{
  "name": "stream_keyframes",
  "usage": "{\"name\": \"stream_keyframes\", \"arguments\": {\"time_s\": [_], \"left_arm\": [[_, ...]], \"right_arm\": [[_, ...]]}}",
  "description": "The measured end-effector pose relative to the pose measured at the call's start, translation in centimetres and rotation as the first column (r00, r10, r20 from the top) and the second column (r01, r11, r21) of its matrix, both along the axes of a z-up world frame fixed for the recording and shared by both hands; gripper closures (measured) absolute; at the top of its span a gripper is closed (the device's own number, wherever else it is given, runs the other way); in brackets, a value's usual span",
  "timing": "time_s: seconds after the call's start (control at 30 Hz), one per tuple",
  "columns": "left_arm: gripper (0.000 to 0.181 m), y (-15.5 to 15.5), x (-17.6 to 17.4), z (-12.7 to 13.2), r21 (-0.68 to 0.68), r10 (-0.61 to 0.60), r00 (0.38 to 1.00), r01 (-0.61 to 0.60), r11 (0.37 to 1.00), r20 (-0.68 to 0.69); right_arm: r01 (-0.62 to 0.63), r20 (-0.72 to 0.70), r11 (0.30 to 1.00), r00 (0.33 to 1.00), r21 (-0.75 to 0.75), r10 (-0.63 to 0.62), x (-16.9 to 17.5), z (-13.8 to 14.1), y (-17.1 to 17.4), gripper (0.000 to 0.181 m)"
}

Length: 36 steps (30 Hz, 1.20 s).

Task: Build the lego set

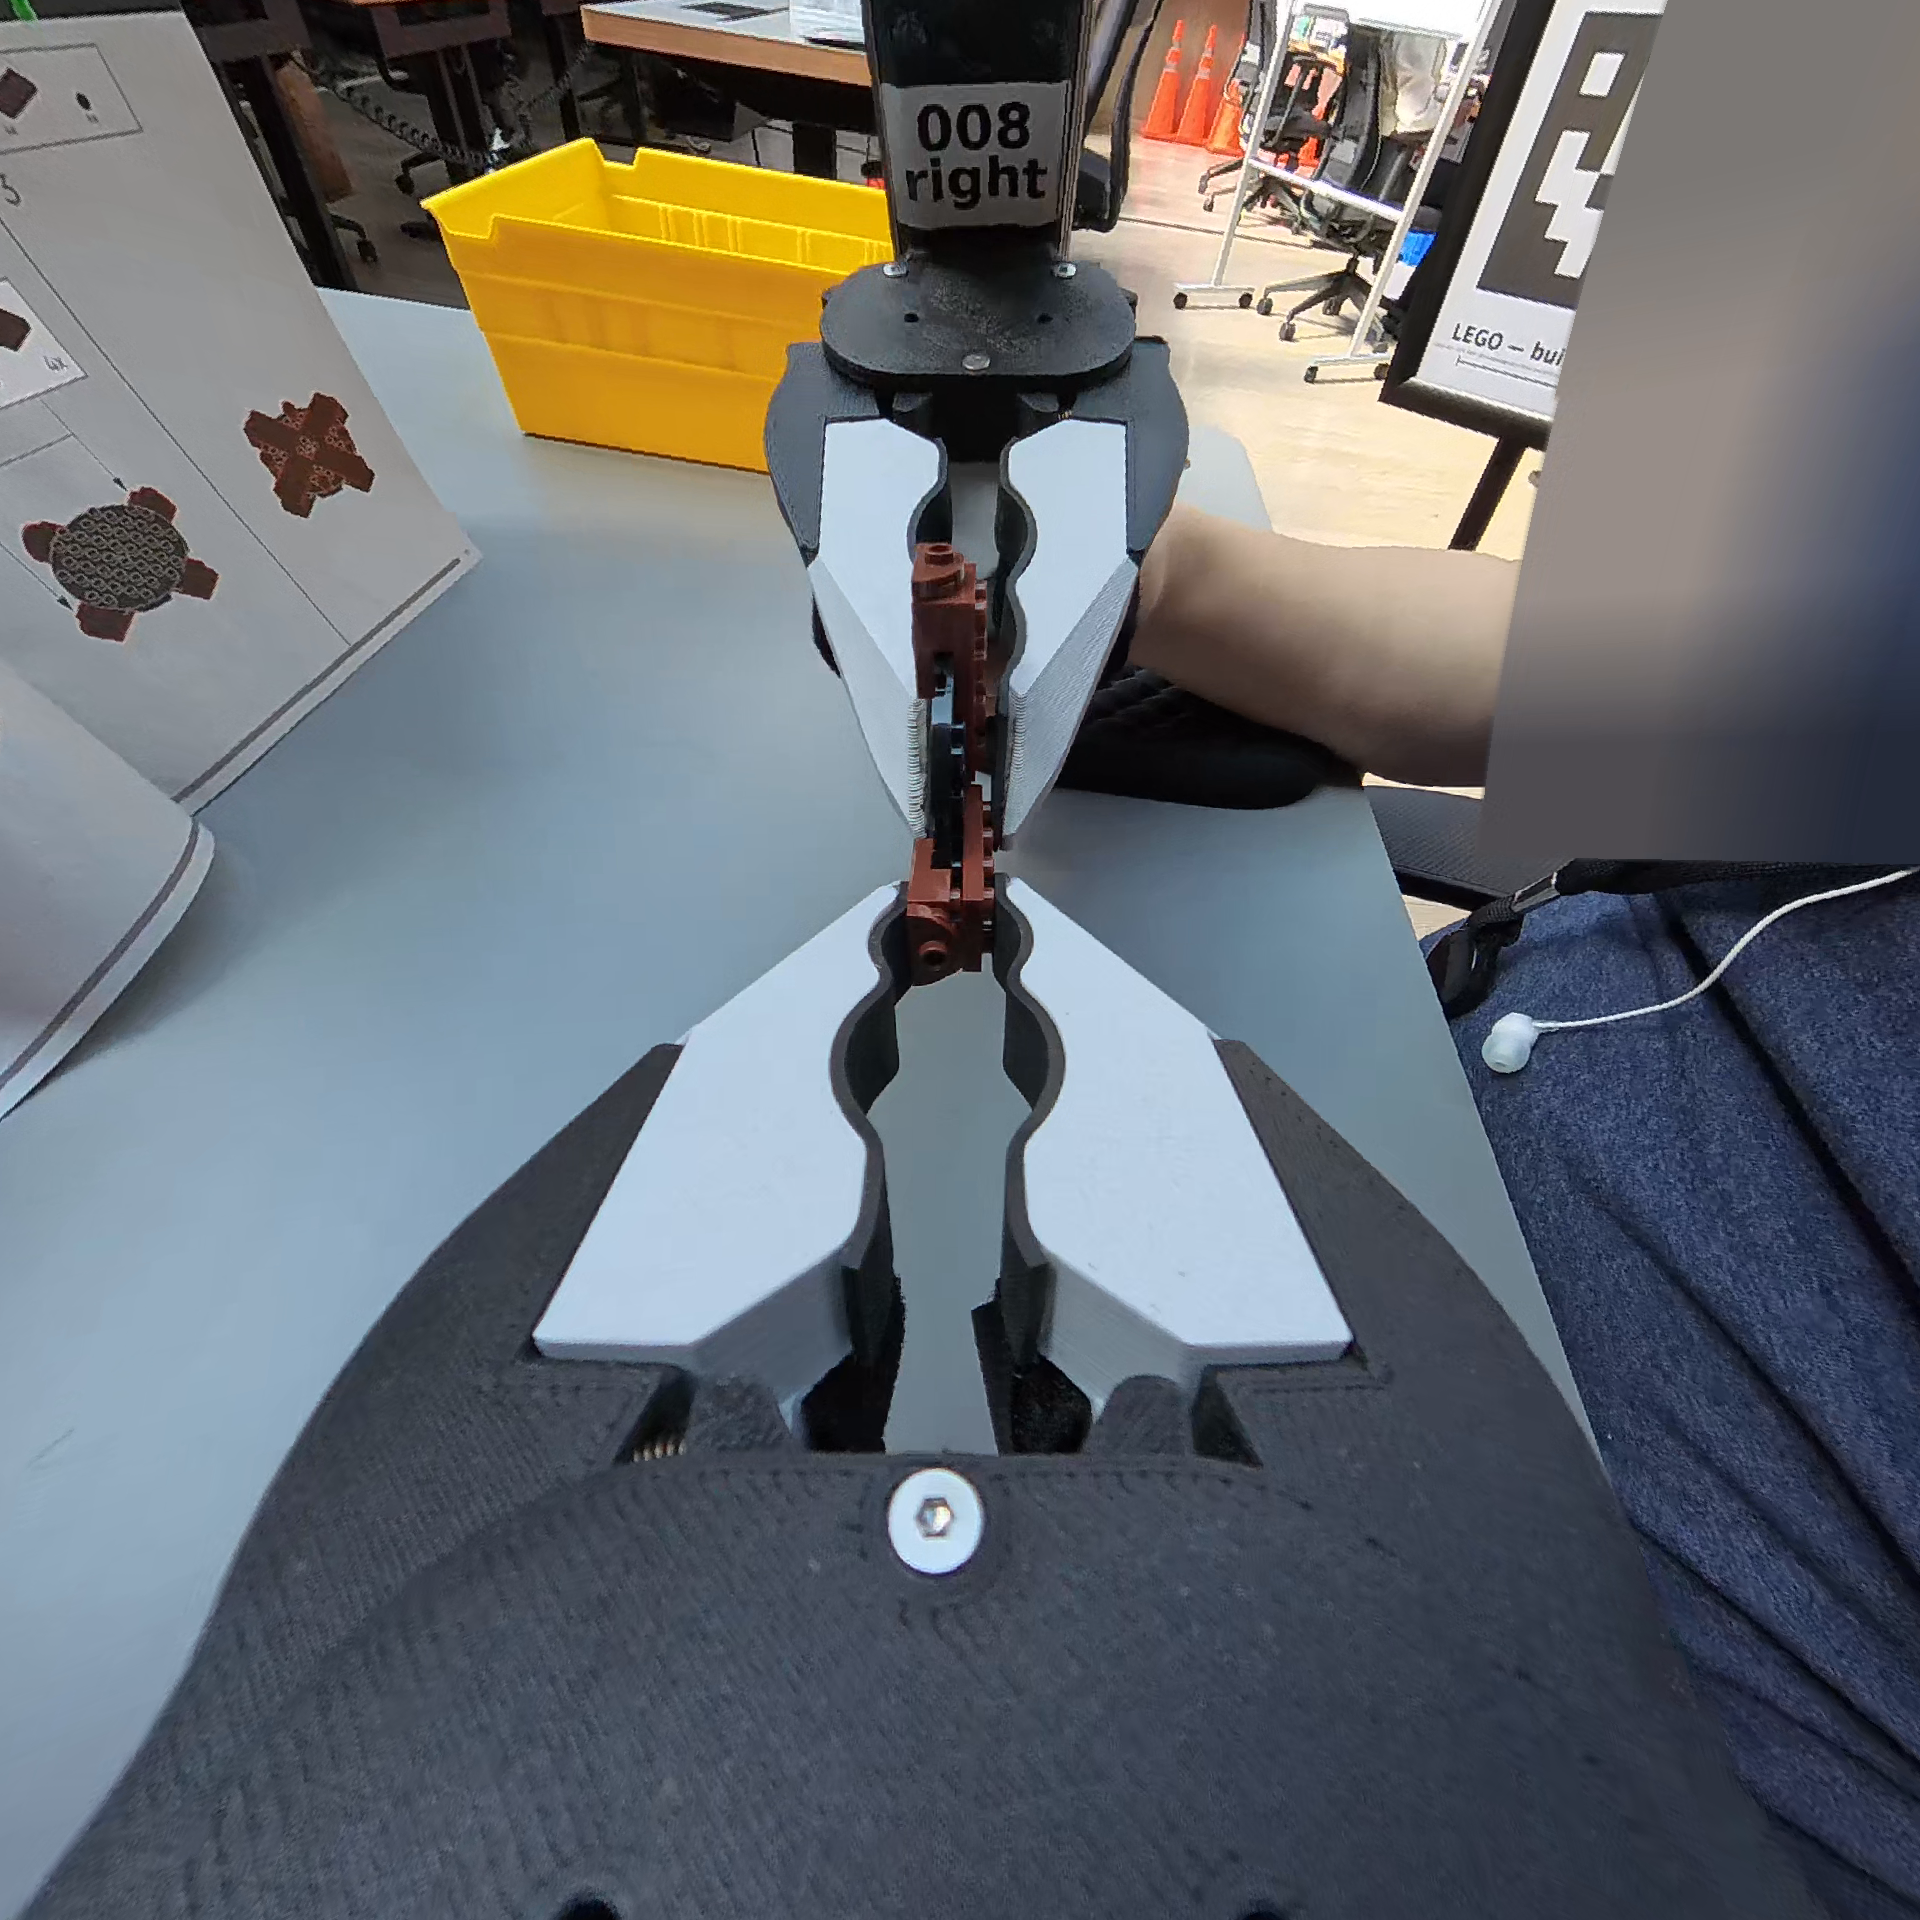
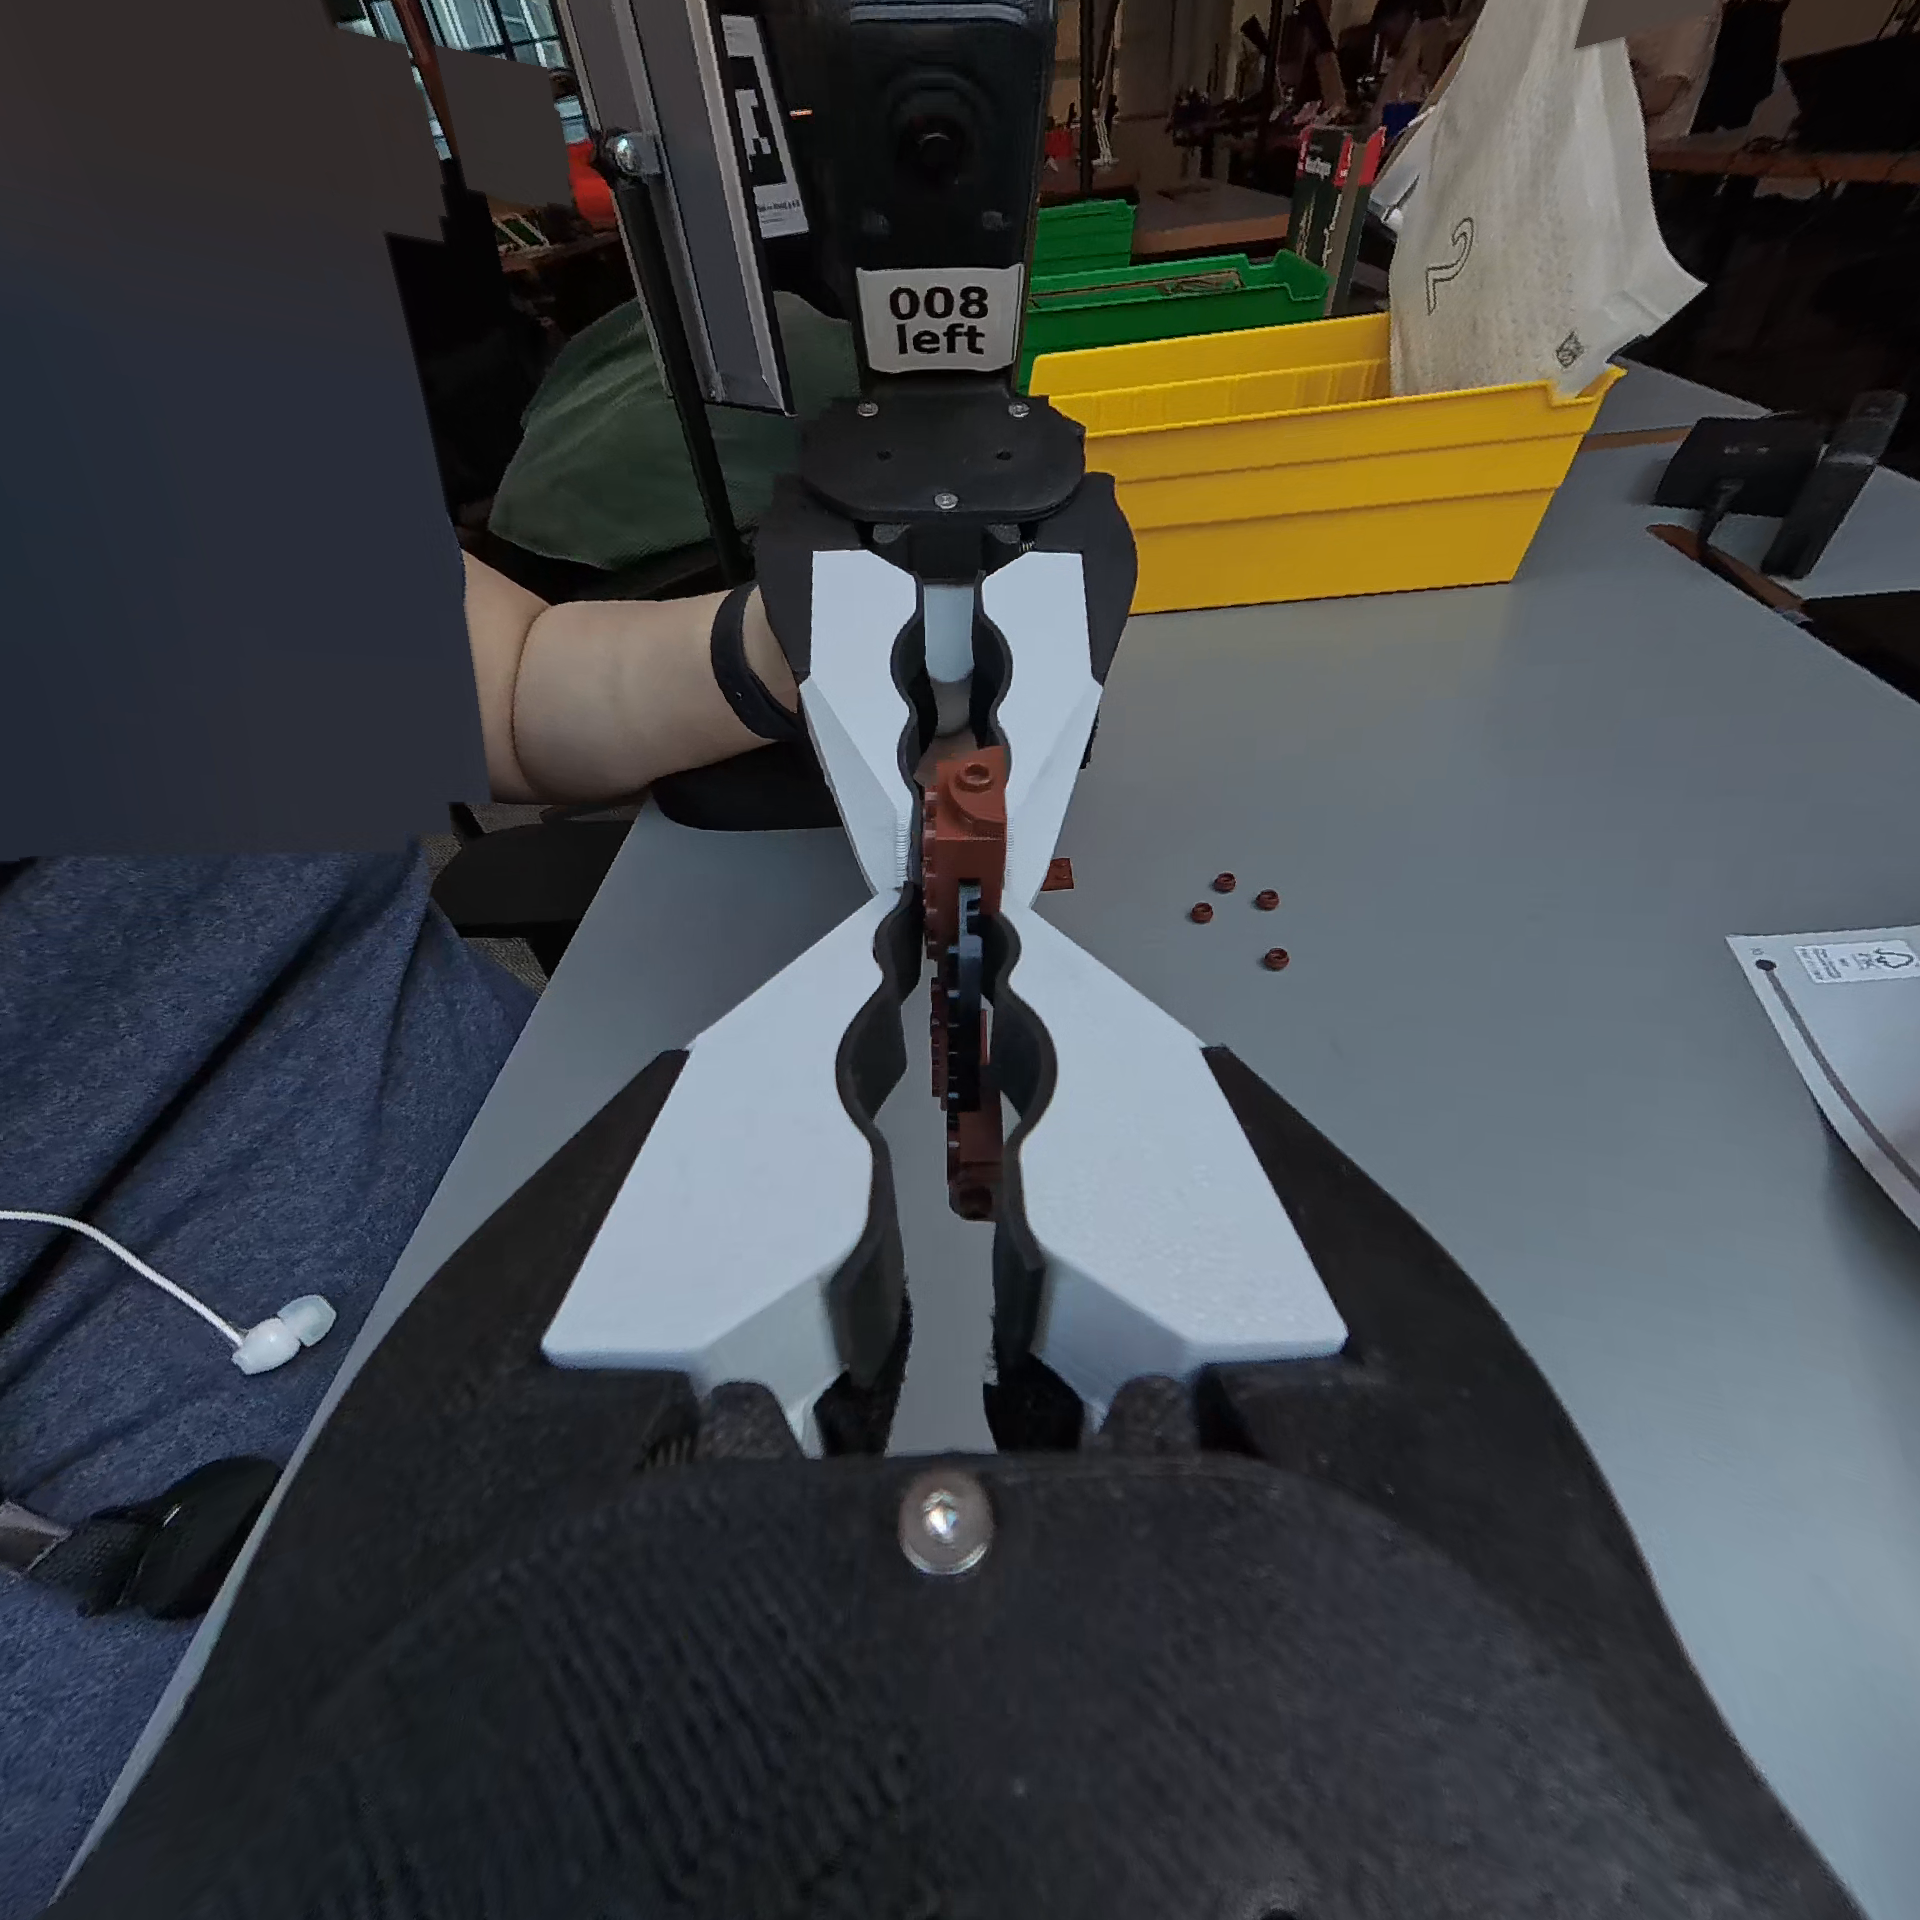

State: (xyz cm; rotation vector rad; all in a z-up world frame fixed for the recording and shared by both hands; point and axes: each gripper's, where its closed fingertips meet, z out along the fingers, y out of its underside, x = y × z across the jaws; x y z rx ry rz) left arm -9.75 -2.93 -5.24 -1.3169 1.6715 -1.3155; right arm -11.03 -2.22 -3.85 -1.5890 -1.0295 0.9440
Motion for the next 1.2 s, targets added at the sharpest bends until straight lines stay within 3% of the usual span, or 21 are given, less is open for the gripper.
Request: {"name": "stream_keyframes", "arguments": {"time_s": [0.13,0.37,1.2], "left_arm": [[0.167,-0.1,-0.3,1.2,0.021,-0.007,0.998,0.006,1.000,0.066],[0.169,0.1,-0.5,1.6,0.182,0.012,0.992,-0.035,0.983,0.125],[0.170,-1.2,-1.1,2.9,0.263,-0.059,0.974,0.000,0.965,0.217]], "right_arm": [[0.002,0.026,0.996,1.000,0.091,-0.005,0.2,0.5,-0.3,0.173],[0.012,0.038,0.988,0.999,0.157,-0.018,0.4,0.9,-0.4,0.173],[-0.026,0.075,0.942,0.997,0.335,0.001,0.0,2.0,-1.9,0.173]]}}
